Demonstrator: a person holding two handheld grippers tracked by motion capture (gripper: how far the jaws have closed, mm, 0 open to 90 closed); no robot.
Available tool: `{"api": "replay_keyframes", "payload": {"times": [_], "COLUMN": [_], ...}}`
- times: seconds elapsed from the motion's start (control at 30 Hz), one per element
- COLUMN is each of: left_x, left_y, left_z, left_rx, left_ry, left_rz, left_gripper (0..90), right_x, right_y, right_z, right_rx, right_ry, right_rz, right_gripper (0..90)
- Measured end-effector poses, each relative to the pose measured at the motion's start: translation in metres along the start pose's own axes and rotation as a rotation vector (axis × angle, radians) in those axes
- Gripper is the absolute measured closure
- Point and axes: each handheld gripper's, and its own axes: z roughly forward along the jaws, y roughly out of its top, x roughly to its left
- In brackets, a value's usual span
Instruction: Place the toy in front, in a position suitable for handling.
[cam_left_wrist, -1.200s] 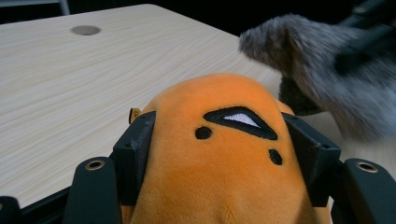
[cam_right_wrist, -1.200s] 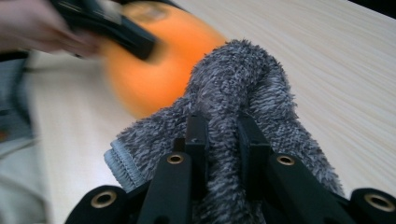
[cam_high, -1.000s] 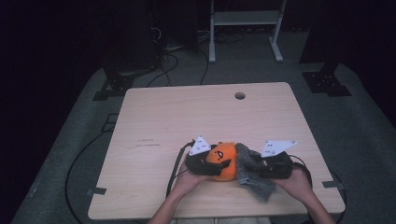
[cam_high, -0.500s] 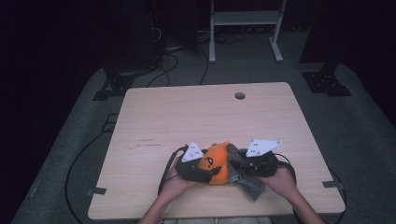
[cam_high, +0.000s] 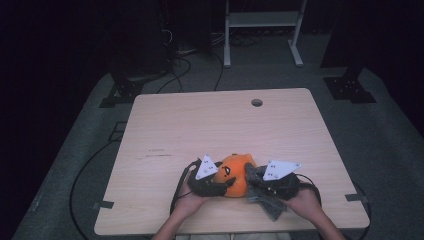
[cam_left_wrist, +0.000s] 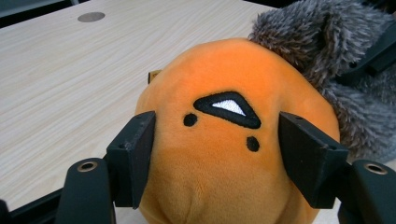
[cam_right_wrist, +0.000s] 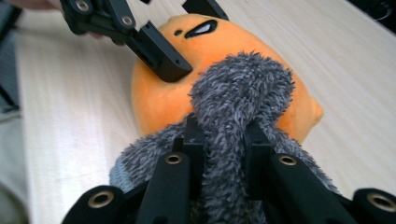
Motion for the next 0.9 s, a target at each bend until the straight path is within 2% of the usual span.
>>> {"api": "replay_keyframes", "payload": {"times": [0.03,0.1,0.17,0.2,0.23,0.27,0.33,0.4,0.43,0.47,0.5,0.57,0.6,0.67,0.73,0.8,0.9], "left_x": [0.002,0.003,0.001,0.0,-0.001,-0.001,0.002,0.006,0.007,0.007,0.007,0.008,0.009,0.01,0.013,0.017,0.019], "left_y": [0.0,-0.002,-0.001,0.0,0.001,0.001,0.002,0.004,0.005,0.004,0.001,-0.004,-0.005,-0.004,-0.004,-0.006,-0.006], "left_z": [-0.001,-0.002,0.0,0.001,0.003,0.004,0.003,-0.003,-0.008,-0.009,-0.009,-0.006,-0.005,-0.004,-0.004,-0.005,-0.006], "left_rx": [-0.001,0.002,0.003,0.004,0.005,0.002,0.007,-0.001,-0.01,-0.007,0.013,0.021,0.015,0.015,0.013,0.008,-0.002], "left_ry": [0.003,-0.004,-0.012,-0.015,-0.016,-0.013,-0.013,-0.038,-0.07,-0.075,-0.069,-0.076,-0.066,-0.049,-0.053,-0.065,-0.079], "left_rz": [-0.007,-0.016,-0.01,-0.002,0.0,-0.008,-0.031,-0.072,-0.093,-0.094,-0.085,-0.089,-0.097,-0.086,-0.098,-0.12,-0.145], "left_gripper": [32.0,33.0,33.1,33.0,32.8,32.6,31.3,21.9,16.4,11.7,12.0,24.7,28.2,34.3,36.9,37.8,37.5], "right_x": [-0.003,-0.015,-0.018,-0.013,-0.008,0.0,0.003,-0.004,-0.008,-0.012,-0.013,-0.016,-0.015,-0.006,0.005,0.007,-0.007], "right_y": [0.0,-0.008,-0.013,-0.013,-0.011,-0.006,0.001,-0.001,-0.004,-0.009,-0.011,-0.015,-0.014,-0.006,0.001,0.004,-0.006], "right_z": [-0.001,-0.005,-0.007,-0.007,-0.006,-0.004,0.001,0.002,0.002,0.002,0.001,0.0,0.0,0.002,0.004,0.004,-0.002], "right_rx": [0.006,0.022,0.026,0.02,0.007,-0.008,-0.004,-0.006,-0.004,-0.003,0.009,0.008,0.004,-0.008,-0.017,-0.005,0.026], "right_ry": [-0.009,-0.05,-0.047,-0.033,-0.018,0.007,-0.004,-0.014,-0.02,-0.026,-0.043,-0.04,-0.038,-0.032,-0.012,-0.033,-0.09], "right_rz": [0.007,0.065,0.083,0.087,0.075,0.041,0.014,0.044,0.069,0.093,0.094,0.112,0.113,0.076,0.013,-0.017,0.017], "right_gripper": [75.7,76.0,76.0,75.9,75.9,75.9,75.9,76.0,76.0,76.0,76.0,76.0,76.1,76.0,76.0,76.1,76.2]}}
